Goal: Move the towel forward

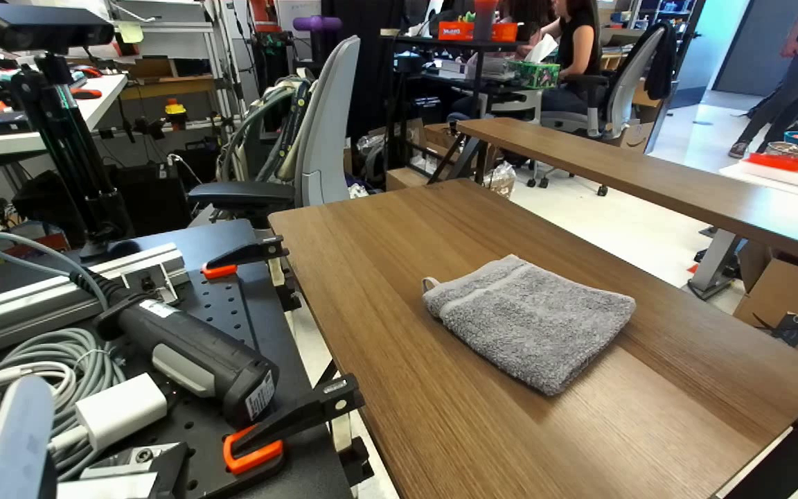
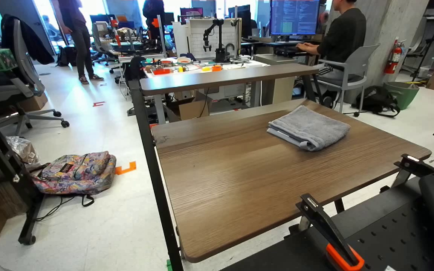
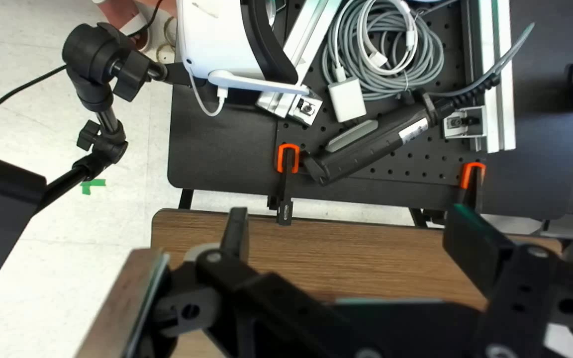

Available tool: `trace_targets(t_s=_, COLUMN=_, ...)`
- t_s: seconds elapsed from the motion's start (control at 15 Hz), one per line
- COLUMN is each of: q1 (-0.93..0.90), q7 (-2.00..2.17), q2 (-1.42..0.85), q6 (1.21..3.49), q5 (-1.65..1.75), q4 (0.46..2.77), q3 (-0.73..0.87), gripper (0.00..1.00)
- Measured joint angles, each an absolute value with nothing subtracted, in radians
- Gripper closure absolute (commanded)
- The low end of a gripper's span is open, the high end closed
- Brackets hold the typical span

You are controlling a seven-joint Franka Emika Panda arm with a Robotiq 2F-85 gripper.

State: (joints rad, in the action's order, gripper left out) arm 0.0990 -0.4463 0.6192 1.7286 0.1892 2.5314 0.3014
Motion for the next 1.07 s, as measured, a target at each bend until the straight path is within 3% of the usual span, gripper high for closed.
trace_targets(t_s=0.6, q1=0.096, q7=-0.116, q2=0.323, q6=2.269, q5=0.181, q4=2.618, q3=0.183, gripper=0.00)
trace_targets(t_s=1.07, q1=0.086, q7=0.087, q2=-0.091, q6=2.488, q5=0.153, q4=2.433, q3=0.088, gripper=0.00)
